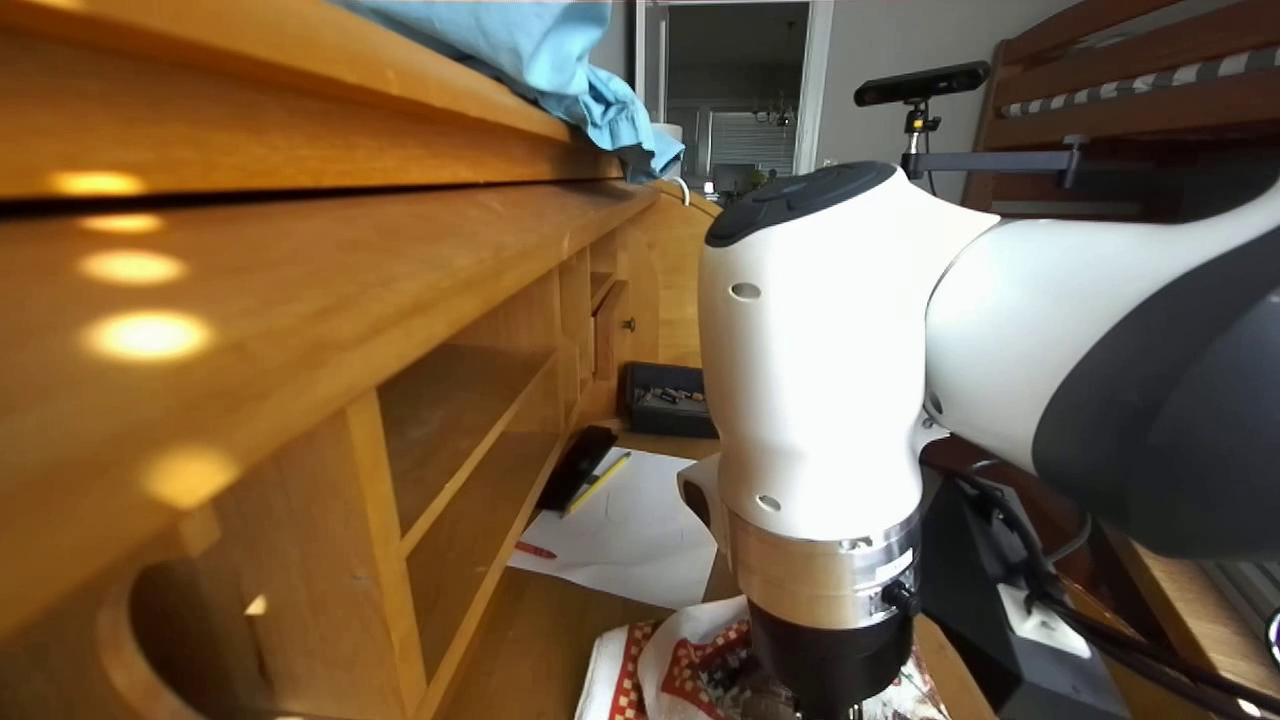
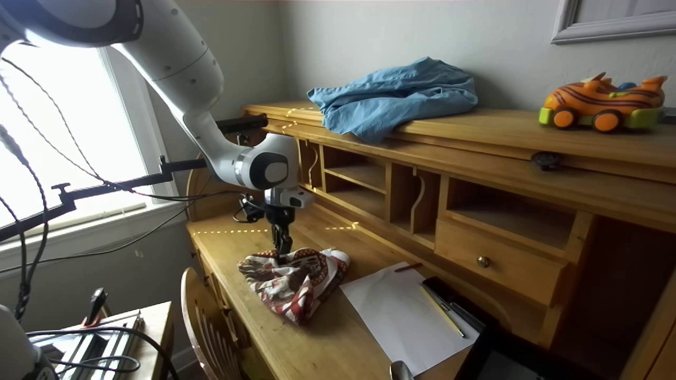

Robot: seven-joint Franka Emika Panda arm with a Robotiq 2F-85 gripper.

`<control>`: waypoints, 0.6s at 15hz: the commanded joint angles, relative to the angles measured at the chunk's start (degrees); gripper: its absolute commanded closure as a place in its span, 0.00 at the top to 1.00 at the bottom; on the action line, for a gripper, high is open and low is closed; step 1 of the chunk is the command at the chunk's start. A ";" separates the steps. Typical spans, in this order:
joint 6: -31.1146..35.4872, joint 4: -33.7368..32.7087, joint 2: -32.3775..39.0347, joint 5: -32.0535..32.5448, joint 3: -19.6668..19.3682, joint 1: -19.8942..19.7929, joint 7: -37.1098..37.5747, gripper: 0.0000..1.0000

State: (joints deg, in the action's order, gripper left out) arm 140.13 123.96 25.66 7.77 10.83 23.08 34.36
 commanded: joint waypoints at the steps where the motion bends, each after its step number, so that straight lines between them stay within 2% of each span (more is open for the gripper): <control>1: -1.74 -0.55 -1.25 -0.93 -0.96 1.02 -0.48 0.00; 9: -2.20 -4.50 0.44 1.93 -2.86 2.66 -0.06 0.03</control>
State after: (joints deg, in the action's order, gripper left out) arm 139.75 121.94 25.28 8.09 9.23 24.25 34.36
